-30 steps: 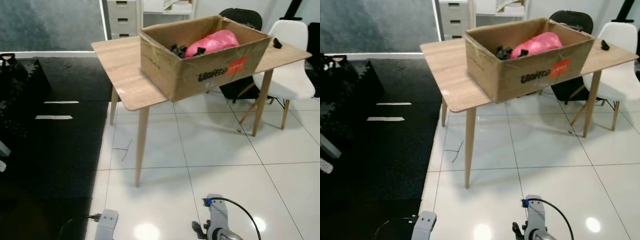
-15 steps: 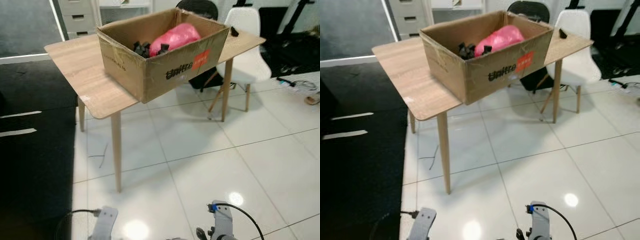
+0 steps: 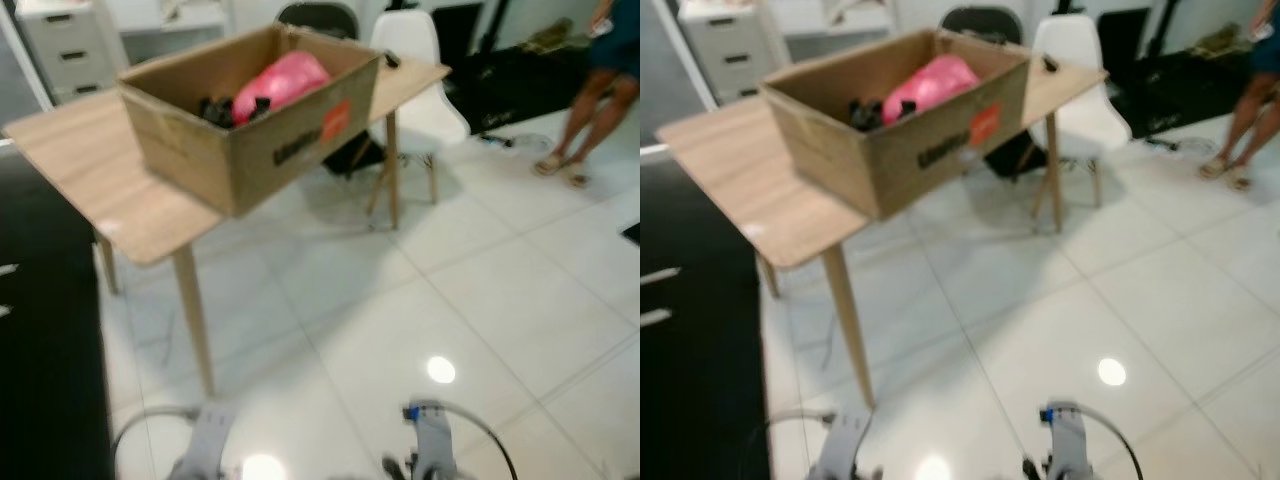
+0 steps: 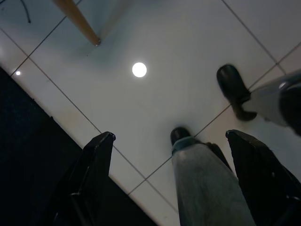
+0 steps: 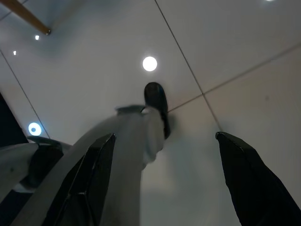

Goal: Picking trash to rubbish bin

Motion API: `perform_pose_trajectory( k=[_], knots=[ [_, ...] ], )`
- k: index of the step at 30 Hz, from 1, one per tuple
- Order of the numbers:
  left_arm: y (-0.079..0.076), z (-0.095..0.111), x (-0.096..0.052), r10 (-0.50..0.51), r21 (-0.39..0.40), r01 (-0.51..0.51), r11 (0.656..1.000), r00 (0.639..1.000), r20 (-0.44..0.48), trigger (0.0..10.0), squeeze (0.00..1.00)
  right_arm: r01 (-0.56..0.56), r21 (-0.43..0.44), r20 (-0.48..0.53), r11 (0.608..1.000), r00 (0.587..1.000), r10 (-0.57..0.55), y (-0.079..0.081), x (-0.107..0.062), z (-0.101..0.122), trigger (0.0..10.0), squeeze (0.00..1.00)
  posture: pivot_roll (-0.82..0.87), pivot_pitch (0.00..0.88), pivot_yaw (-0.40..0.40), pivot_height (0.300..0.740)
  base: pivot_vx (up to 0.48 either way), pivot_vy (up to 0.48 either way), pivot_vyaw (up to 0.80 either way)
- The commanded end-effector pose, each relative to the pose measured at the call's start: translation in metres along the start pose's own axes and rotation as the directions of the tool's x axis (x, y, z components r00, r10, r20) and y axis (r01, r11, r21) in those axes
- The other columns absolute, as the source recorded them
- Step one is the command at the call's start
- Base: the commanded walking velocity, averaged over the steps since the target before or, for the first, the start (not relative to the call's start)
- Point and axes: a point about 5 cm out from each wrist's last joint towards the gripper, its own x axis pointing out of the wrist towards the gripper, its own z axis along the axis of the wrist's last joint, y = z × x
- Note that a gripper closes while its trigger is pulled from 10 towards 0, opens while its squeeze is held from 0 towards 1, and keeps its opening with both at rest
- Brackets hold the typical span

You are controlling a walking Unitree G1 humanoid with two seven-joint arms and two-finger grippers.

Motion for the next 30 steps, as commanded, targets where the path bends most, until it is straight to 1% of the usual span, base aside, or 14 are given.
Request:
perform_pose_trajectory(
  k=[1,5,9,11,14,16,19,21,22,23,25,26,27,30],
  knots=[
    [0.006,-0.004,-0.001,0.019,-0.009,-0.020,1.000,1.000,-0.013,10.0,0.00,-0.010,-0.026,-0.023,1.000,1.000,0.010,0.003,0.001,-0.002,10.0,0.00,-0.01,0.051,0.017,0.740,0.000,0.000,-0.80],
    [0.014,-0.003,-0.003,0.053,-0.045,-0.053,0.998,0.999,-0.002,10.0,0.00,-0.037,-0.075,-0.044,0.996,0.998,0.033,0.005,0.000,-0.006,10.0,0.00,0.00,0.062,0.002,0.740,0.000,0.000,-0.80],
    [0.015,-0.008,-0.004,0.057,-0.054,-0.057,0.997,0.998,-0.013,10.0,0.00,-0.033,-0.078,-0.056,0.996,0.998,0.028,0.002,-0.001,-0.010,10.0,0.00,-0.01,0.060,0.018,0.740,0.000,0.000,-0.80],
    [0.014,-0.013,-0.005,0.051,-0.044,-0.052,0.998,0.998,-0.028,10.0,0.00,-0.017,-0.066,-0.059,0.998,0.998,0.013,-0.001,-0.002,-0.012,10.0,0.00,-0.02,0.062,0.030,0.740,0.000,0.000,-0.80],
    [0.010,-0.021,-0.006,0.020,0.007,-0.019,1.000,0.998,-0.057,10.0,0.00,0.014,-0.020,-0.060,1.000,0.998,-0.015,-0.007,-0.004,-0.016,10.0,0.00,-0.02,0.062,0.049,0.740,0.000,0.000,-0.80],
    [0.011,-0.020,-0.006,0.016,0.012,-0.015,1.000,0.998,-0.054,10.0,0.00,0.015,-0.003,-0.055,1.000,0.998,-0.015,-0.006,-0.003,-0.016,10.0,0.00,-0.02,0.062,0.053,0.740,0.000,0.000,-0.80],
    [0.021,-0.010,-0.006,0.022,0.072,-0.019,0.997,0.999,-0.043,10.0,0.00,0.018,0.003,-0.059,1.000,0.998,-0.018,0.003,-0.001,-0.018,10.0,0.00,-0.01,0.063,0.066,0.740,0.000,0.000,-0.80],
    [0.025,-0.006,-0.006,0.032,0.078,-0.029,0.997,0.999,-0.033,10.0,0.00,0.008,0.000,-0.060,1.000,0.998,-0.008,0.007,-0.001,-0.017,10.0,0.00,0.00,0.056,0.051,0.740,0.000,0.000,-0.80],
    [0.035,0.010,-0.005,0.068,0.038,-0.068,0.997,0.998,0.013,10.0,0.00,-0.046,-0.076,-0.069,0.996,0.997,0.040,0.019,0.002,-0.016,10.0,0.00,0.02,0.080,0.024,0.740,0.000,0.000,-0.80],
    [0.035,0.010,-0.005,0.068,0.038,-0.068,0.997,0.998,0.013,10.0,0.00,-0.046,-0.076,-0.069,0.996,0.997,0.040,0.019,0.002,-0.016,10.0,0.00,0.02,0.080,0.024,0.740,0.000,0.000,-0.80],
    [0.042,0.018,-0.006,0.108,-0.020,-0.107,0.994,0.993,0.039,10.0,0.00,-0.086,-0.161,-0.090,0.983,0.993,0.072,0.025,0.003,-0.015,10.0,0.00,0.03,0.061,-0.003,0.740,0.000,0.000,-0.80],
    [0.045,0.019,-0.006,0.123,-0.047,-0.121,0.992,0.991,0.044,10.0,0.00,-0.098,-0.193,-0.099,0.976,0.992,0.080,0.026,0.003,-0.015,10.0,0.00,0.03,0.061,-0.003,0.740,0.000,0.000,-0.80],
    [0.045,0.019,-0.006,0.123,-0.047,-0.121,0.992,0.991,0.044,10.0,0.00,-0.098,-0.193,-0.099,0.976,0.992,0.080,0.026,0.003,-0.015,10.0,0.00,0.03,0.061,-0.003,0.740,0.000,0.000,-0.80],
    [0.048,0.014,-0.008,0.190,-0.184,-0.177,0.967,0.981,0.051,10.0,0.00,-0.094,-0.255,-0.110,0.962,0.992,0.067,0.016,0.001,-0.012,10.0,0.00,0.05,0.048,-0.019,0.740,0.000,0.000,-0.80]
  ],
)
